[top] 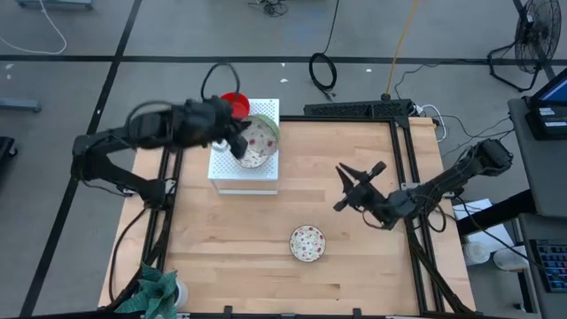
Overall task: Pick & Place Mini bowls
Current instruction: Stack the bottom white patterned bowl on top of the white patterned bowl on the shelf
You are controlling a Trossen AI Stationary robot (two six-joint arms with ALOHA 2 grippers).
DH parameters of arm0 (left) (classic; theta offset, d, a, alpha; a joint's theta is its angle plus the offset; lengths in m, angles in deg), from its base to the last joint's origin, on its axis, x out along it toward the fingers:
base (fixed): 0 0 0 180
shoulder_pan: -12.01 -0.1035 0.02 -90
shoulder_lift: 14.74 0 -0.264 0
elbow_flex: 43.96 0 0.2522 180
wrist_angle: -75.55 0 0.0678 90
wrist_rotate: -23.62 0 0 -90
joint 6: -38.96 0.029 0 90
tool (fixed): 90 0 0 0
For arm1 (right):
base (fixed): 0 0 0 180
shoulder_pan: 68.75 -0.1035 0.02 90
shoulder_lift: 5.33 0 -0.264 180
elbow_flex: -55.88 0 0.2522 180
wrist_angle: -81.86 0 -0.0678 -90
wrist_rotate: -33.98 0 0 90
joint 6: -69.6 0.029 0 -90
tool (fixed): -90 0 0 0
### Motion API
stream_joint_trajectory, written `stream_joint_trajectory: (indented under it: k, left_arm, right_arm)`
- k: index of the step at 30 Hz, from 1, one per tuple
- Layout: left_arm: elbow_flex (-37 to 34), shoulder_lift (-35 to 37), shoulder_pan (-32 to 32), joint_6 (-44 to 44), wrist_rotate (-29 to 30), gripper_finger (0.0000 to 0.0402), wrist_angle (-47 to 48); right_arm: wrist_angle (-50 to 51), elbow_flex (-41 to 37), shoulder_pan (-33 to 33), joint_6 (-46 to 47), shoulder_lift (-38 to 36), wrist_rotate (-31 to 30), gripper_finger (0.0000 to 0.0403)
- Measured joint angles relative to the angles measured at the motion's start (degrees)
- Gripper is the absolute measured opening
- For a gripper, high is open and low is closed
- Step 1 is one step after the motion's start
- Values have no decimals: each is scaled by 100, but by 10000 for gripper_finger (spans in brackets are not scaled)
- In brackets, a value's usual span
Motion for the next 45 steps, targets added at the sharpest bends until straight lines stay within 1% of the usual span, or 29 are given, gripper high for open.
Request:
stream_joint_trajectory:
  k: [1,4,5,7,8,12,16,20,23,26,32,34,36,38,40,42,45]
  left_arm:
    - [66,0,-181,-117,-327,12,250]
    - [132,-32,-656,-365,-1514,12,469]
    - [131,-33,-807,-429,-1821,12,690]
    - [121,-81,-1066,-576,-2139,12,1133]
    - [122,-143,-1172,-663,-2198,12,1170]
    - [108,-270,-1525,-727,-2305,12,1562]
    - [128,-342,-1627,-682,-2393,12,1473]
    - [125,-432,-1649,-685,-2454,12,1496]
    - [111,-477,-1651,-681,-2420,12,1696]
    - [123,-541,-1651,-660,-2441,12,1598]
    - [117,-540,-1649,-450,-2450,12,1660]
    - [117,-542,-1649,-410,-2448,12,1672]
    - [117,-542,-1649,-432,-2448,12,1671]
    - [117,-540,-1649,-432,-2448,12,1673]
    - [117,-542,-1649,-432,-2450,12,1683]
    - [117,-542,-1649,-434,-2448,12,1682]
    - [117,-542,-1649,-444,-2448,12,1683]
  right_arm:
    - [0,0,58,37,-50,8,45]
    - [75,0,174,193,-198,100,45]
    - [132,0,201,261,-229,132,45]
    - [171,0,237,349,-262,130,45]
    - [185,-7,246,379,-279,132,45]
    - [179,-188,277,396,-389,149,45]
    - [120,-355,331,425,-568,135,45]
    - [115,-480,337,463,-767,135,45]
    - [106,-583,335,517,-905,135,45]
    - [117,-685,335,542,-1076,133,45]
    - [122,-934,159,462,-1692,185,45]
    - [128,-1127,67,398,-1975,453,45]
    - [131,-1371,-9,398,-2308,896,41]
    - [139,-1610,-23,472,-2662,1352,32]
    - [139,-1802,-17,610,-3001,1624,17]
    - [144,-1955,-17,660,-3305,1645,5]
    - [426,-2073,-17,736,-3704,1630,4]
